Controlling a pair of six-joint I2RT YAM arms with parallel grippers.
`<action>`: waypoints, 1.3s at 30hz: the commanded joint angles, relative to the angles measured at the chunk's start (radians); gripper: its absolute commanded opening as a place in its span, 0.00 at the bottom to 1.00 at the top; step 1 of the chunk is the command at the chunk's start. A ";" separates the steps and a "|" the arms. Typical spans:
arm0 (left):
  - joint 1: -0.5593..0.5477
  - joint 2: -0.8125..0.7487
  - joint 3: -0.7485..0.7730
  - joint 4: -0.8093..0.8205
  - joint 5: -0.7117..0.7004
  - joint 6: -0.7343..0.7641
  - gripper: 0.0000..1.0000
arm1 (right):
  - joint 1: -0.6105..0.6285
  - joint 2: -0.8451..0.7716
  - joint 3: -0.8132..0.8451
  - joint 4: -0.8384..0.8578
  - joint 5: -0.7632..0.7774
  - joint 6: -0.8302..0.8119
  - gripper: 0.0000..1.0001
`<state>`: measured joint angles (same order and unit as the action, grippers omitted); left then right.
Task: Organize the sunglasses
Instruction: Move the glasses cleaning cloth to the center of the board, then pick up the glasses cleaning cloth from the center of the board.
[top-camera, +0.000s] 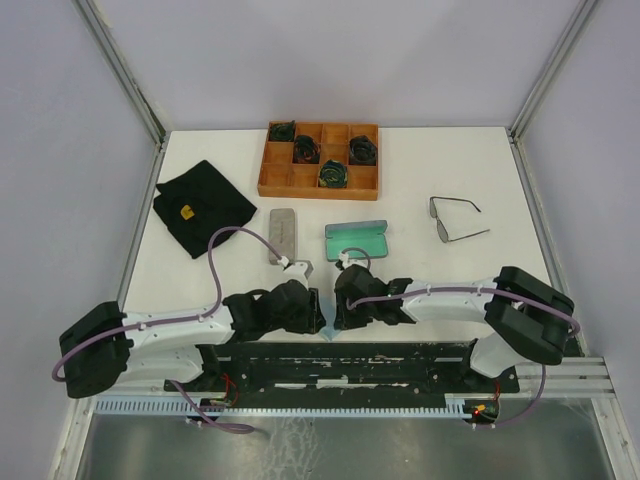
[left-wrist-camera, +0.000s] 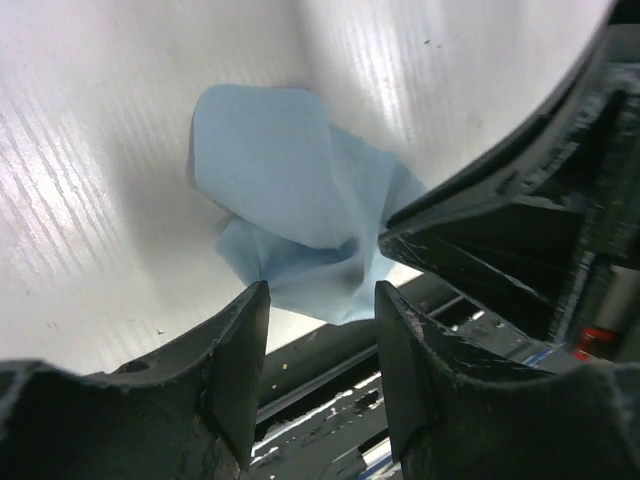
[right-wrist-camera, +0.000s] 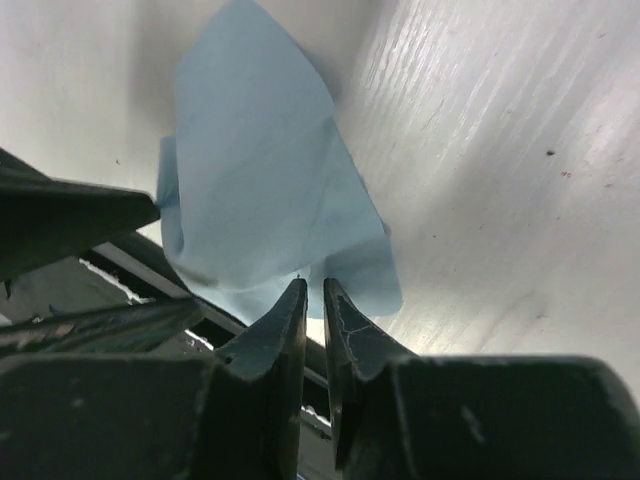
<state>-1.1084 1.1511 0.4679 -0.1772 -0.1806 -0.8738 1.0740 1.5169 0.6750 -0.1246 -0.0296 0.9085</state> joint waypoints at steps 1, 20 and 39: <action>-0.005 -0.083 0.010 0.018 -0.035 -0.008 0.54 | 0.010 0.021 0.057 -0.105 0.140 -0.016 0.20; 0.105 -0.256 0.009 -0.086 -0.086 0.014 0.61 | -0.023 -0.051 0.072 -0.380 0.229 -0.238 0.19; 0.183 0.142 0.204 0.065 0.003 0.316 0.56 | -0.183 -0.265 0.108 -0.469 0.248 -0.386 0.56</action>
<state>-0.9310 1.2304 0.5827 -0.1703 -0.1993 -0.7078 0.8955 1.3365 0.7502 -0.5690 0.1650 0.4759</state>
